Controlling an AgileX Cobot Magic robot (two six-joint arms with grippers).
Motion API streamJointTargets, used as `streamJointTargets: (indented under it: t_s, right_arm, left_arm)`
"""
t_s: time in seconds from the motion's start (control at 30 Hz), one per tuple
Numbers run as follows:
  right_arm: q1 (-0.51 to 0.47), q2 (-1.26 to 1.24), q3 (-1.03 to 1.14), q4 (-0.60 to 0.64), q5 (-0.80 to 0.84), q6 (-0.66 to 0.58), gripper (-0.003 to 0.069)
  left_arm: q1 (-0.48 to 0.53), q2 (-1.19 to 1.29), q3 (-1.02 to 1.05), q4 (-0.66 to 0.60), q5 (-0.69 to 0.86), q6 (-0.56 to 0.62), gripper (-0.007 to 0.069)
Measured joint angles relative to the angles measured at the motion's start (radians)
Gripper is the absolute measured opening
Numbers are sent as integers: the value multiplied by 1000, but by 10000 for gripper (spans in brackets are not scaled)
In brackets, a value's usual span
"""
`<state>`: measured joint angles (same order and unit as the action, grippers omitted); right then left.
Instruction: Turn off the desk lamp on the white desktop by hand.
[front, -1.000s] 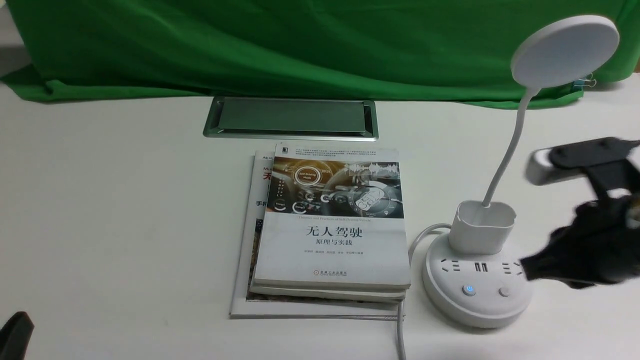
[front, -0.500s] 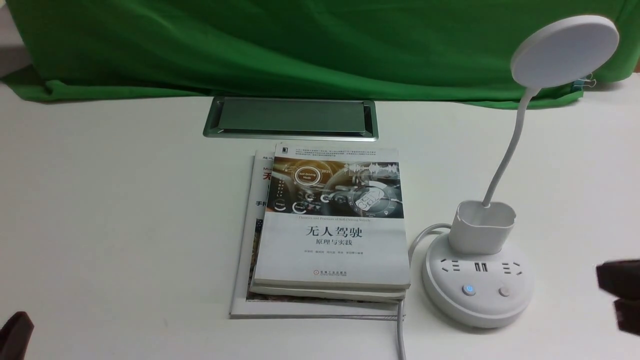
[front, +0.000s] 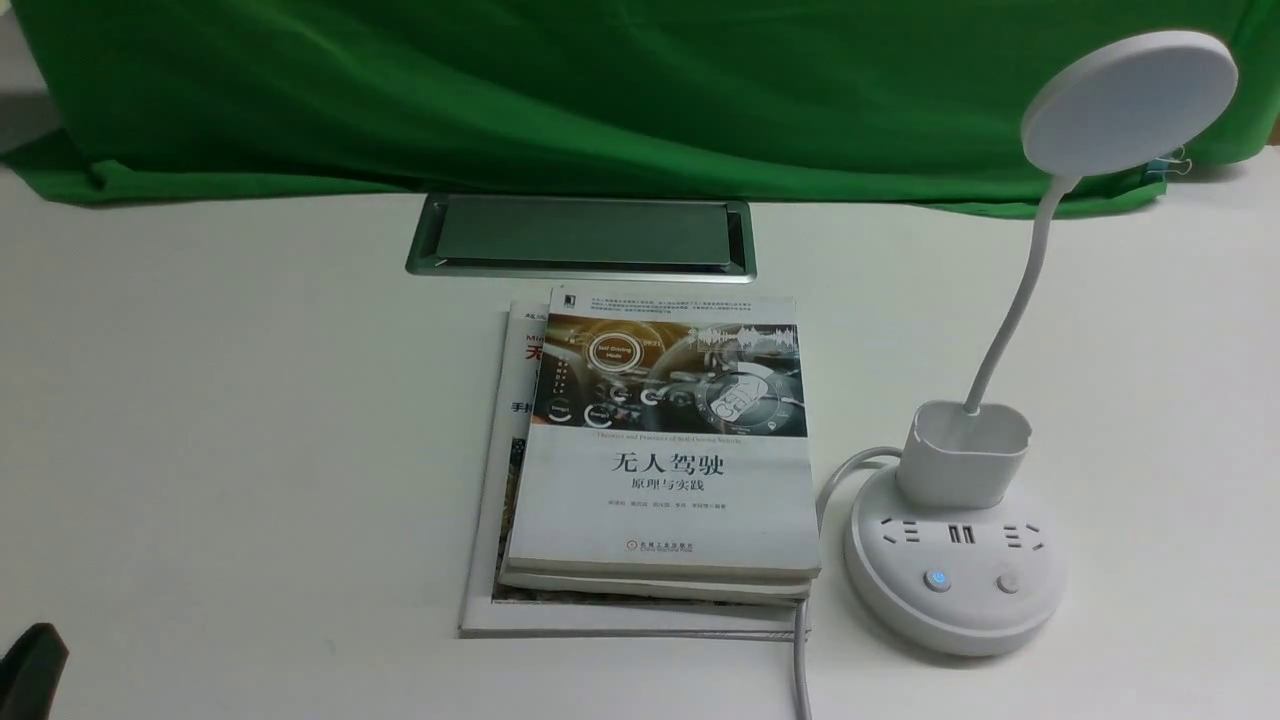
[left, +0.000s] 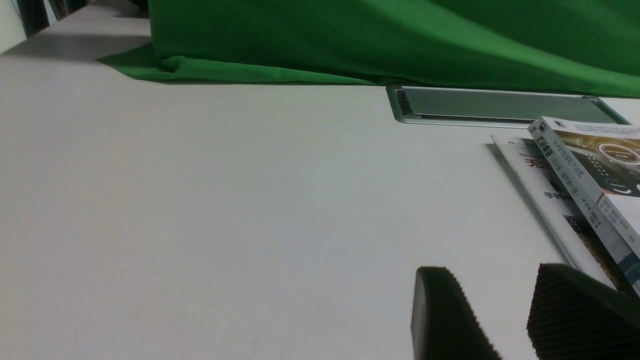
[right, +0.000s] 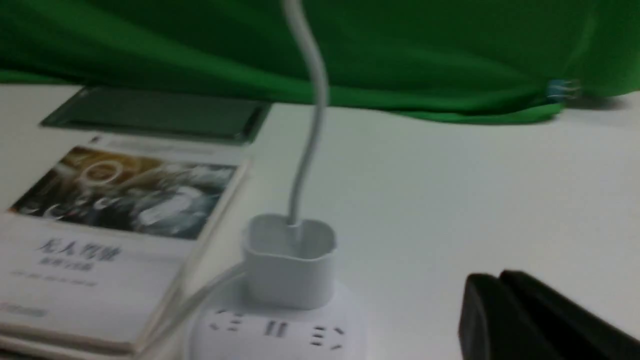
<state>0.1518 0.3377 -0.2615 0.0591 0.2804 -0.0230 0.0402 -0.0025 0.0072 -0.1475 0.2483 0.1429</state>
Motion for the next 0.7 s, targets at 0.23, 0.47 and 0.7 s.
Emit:
streamJointTargets:
  t_s: [0.23,0.47,0.7]
  right_arm:
    - [-33,-246,251,-5,-69,-37,25]
    - [-32,-335,270,-7,-40,-46,25]
    - [-32,-335,271,-7,-35,-71,25]
  left_arm:
    - [0,0,0,0,0,0,242]
    - [0,0,0,0,0,0,242]
    - [0,0,0,0,-1,0,242]
